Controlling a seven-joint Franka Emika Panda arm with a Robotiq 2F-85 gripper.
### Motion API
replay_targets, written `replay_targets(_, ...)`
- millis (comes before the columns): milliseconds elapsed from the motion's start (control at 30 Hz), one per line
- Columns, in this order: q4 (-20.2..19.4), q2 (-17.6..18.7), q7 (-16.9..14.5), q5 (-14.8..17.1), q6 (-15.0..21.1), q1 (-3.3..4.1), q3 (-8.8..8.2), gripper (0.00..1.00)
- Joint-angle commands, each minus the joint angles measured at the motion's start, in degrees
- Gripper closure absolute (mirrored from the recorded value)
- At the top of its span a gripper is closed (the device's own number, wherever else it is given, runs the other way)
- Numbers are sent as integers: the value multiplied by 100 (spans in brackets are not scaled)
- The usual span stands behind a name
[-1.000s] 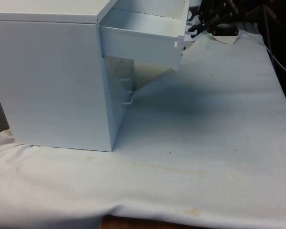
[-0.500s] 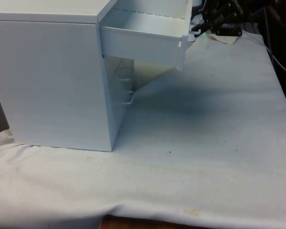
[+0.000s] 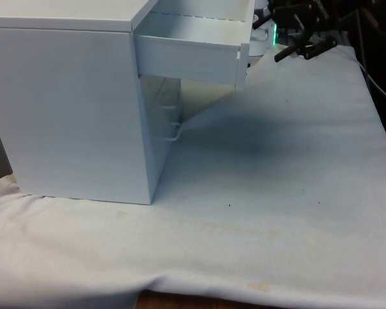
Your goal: Open the drawer, then close it.
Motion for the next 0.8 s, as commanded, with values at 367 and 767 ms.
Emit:
replay_targets(367, 183, 126, 218, 46, -178, 17, 275, 0)
replay_targets(767, 544, 372, 407, 23, -498, 34, 556, 0)
